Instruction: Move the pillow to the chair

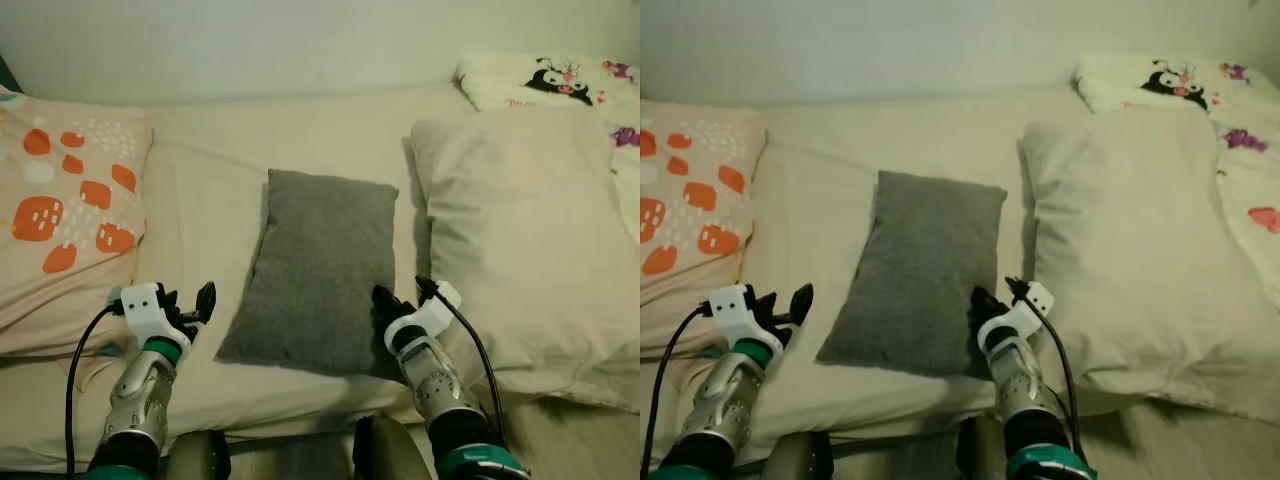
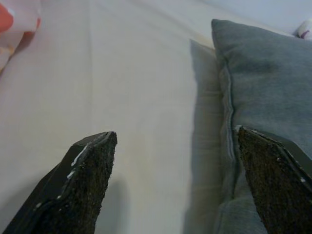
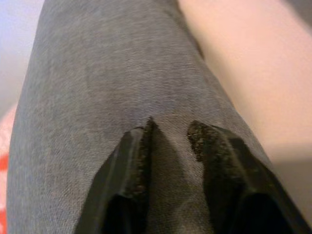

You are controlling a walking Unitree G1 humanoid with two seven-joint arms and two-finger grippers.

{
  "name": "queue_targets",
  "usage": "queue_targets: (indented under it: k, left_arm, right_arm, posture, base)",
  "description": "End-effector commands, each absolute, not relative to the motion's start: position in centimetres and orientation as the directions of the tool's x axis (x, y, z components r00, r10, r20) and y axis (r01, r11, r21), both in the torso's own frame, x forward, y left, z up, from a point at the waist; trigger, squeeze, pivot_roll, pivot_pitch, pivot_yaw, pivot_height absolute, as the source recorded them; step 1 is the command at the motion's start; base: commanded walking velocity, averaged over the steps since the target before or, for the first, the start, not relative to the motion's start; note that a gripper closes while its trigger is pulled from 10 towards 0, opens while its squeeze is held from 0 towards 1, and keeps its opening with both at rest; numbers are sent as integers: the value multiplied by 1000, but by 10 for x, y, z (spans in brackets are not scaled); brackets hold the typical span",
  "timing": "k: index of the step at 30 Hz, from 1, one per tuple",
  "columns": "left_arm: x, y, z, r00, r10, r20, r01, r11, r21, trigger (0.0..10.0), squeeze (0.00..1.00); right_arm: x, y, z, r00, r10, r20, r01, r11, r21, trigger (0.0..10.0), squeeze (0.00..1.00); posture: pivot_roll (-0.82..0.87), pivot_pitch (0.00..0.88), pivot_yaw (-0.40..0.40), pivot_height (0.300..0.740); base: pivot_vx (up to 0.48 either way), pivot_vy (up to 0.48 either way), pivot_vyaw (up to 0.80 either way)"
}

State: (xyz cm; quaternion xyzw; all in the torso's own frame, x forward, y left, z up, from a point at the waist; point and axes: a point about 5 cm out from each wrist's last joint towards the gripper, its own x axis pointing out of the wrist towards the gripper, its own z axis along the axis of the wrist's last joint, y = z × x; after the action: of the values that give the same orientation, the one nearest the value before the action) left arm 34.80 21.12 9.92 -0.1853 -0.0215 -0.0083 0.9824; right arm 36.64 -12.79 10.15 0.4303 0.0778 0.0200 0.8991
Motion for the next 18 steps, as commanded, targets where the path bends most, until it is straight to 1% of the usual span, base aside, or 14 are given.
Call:
queue_targets:
  k: [1, 3, 4, 6, 7, 8, 9, 11, 12, 13, 14, 15, 17, 18]
  left_arm:
    - [343, 217, 91, 1000, 12, 23, -2, 921, -389, 10000, 1000]
    - [347, 217, 93, 999, 14, 42, 9, 869, -495, 10000, 1000]
    - [347, 217, 93, 999, 14, 42, 9, 869, -495, 10000, 1000]
    - [348, 215, 93, 999, 9, 52, 21, 835, -550, 10000, 1000]
    - [351, 211, 95, 998, -9, 68, 49, 791, -610, 10000, 1000]
    - [351, 211, 95, 998, -9, 68, 49, 791, -610, 10000, 1000]
    - [354, 204, 97, 996, -25, 84, 74, 756, -650, 10000, 1000]
    - [354, 204, 97, 996, -25, 84, 74, 756, -650, 10000, 1000]
    - [356, 198, 95, 997, -28, 76, 73, 719, -691, 10000, 1000]
    - [356, 198, 95, 997, -28, 76, 73, 719, -691, 10000, 1000]
    - [356, 191, 91, 998, -35, 55, 64, 690, -721, 10000, 1000]
    - [356, 191, 91, 998, -35, 55, 64, 690, -721, 10000, 1000]
    - [353, 177, 78, 996, -91, -20, 46, 663, -747, 10000, 1000]
    - [353, 177, 78, 996, -91, -20, 46, 663, -747, 10000, 1000]
  right_arm:
    - [361, -119, 91, 978, 132, -162, 55, 587, 808, 10000, 1000]
    - [361, -124, 89, 982, 106, -155, 83, 495, 865, 10000, 1000]
    - [361, -124, 89, 982, 106, -155, 83, 495, 865, 10000, 1000]
    - [361, -126, 88, 983, 91, -160, 100, 465, 880, 10000, 1000]
    - [360, -128, 86, 982, 76, -171, 121, 438, 891, 10000, 1000]
    - [360, -128, 86, 982, 76, -171, 121, 438, 891, 10000, 1000]
    - [359, -126, 84, 981, 77, -180, 130, 429, 894, 10000, 1000]
    - [359, -126, 84, 981, 77, -180, 130, 429, 894, 10000, 1000]
    - [357, -121, 82, 978, 93, -184, 128, 424, 896, 10000, 1000]
    - [357, -121, 82, 978, 93, -184, 128, 424, 896, 10000, 1000]
    - [355, -116, 81, 976, 112, -188, 122, 431, 894, 10000, 1000]
    - [355, -116, 81, 976, 112, -188, 122, 431, 894, 10000, 1000]
    - [353, -108, 79, 969, 142, -200, 119, 441, 890, 10000, 1000]
    - [353, -108, 79, 969, 142, -200, 119, 441, 890, 10000, 1000]
  posture:
    - [-94, 286, 75, 591]
    - [-99, 306, 80, 591]
    - [-99, 306, 80, 591]
    - [-98, 308, 80, 591]
    - [-98, 311, 80, 591]
    - [-98, 311, 80, 591]
    - [-98, 313, 77, 591]
    - [-98, 313, 77, 591]
    - [-107, 319, 74, 591]
    - [-107, 319, 74, 591]
    - [-122, 318, 71, 591]
    - [-122, 318, 71, 591]
    - [-144, 311, 70, 591]
    - [-144, 311, 70, 591]
  base:
    - [0, 0, 0]
    - [0, 0, 0]
    - [0, 0, 0]
    - [0, 0, 0]
    - [0, 0, 0]
    - [0, 0, 0]
    - [0, 0, 0]
    - [0, 0, 0]
    - [0, 0, 0]
    - [0, 0, 0]
    - [0, 0, 0]
    - [0, 0, 0]
    - [0, 0, 0]
    - [0, 0, 0]
